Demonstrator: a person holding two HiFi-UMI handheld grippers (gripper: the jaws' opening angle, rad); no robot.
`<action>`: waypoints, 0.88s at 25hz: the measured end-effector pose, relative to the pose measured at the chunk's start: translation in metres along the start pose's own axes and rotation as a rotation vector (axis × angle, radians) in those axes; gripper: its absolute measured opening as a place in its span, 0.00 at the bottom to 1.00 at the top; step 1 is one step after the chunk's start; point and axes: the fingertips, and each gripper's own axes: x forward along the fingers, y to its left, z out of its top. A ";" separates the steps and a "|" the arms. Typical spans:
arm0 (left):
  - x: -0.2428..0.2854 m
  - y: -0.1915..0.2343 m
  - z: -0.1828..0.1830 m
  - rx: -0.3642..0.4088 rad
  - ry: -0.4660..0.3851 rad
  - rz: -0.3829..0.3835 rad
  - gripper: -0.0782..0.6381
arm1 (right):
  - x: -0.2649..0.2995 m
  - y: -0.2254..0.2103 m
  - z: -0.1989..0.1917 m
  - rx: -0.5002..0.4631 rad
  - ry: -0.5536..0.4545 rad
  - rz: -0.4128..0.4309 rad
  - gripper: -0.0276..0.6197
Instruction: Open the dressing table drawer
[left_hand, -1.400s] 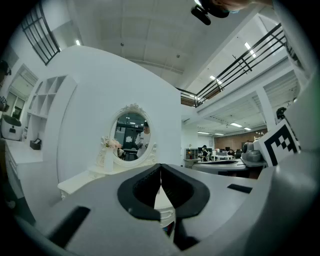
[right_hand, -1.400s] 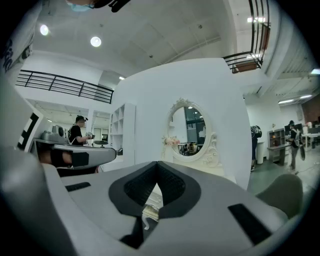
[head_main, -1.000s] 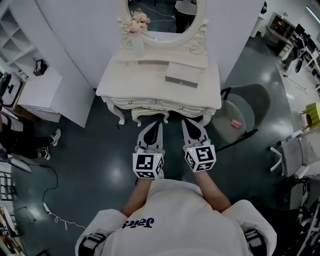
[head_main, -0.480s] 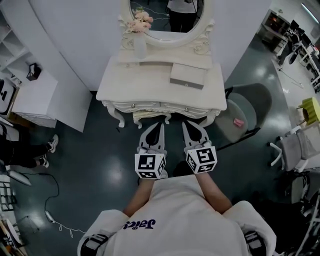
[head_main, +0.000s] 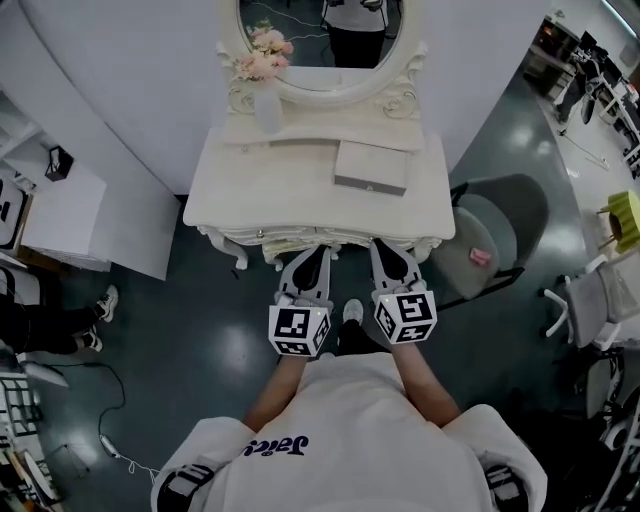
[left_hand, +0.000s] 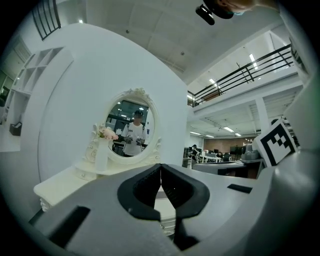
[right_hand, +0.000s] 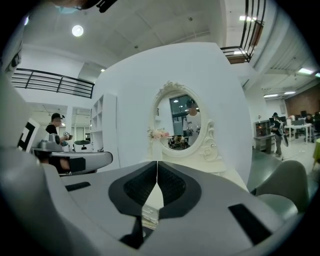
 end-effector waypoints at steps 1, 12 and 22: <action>0.014 0.001 0.001 0.003 0.002 -0.011 0.13 | 0.011 -0.013 0.003 0.014 -0.005 -0.013 0.06; 0.135 0.014 0.014 0.069 0.006 -0.040 0.13 | 0.102 -0.099 0.018 0.084 0.011 -0.025 0.06; 0.199 0.042 -0.009 0.049 0.069 -0.096 0.13 | 0.151 -0.124 -0.004 0.090 0.097 -0.051 0.06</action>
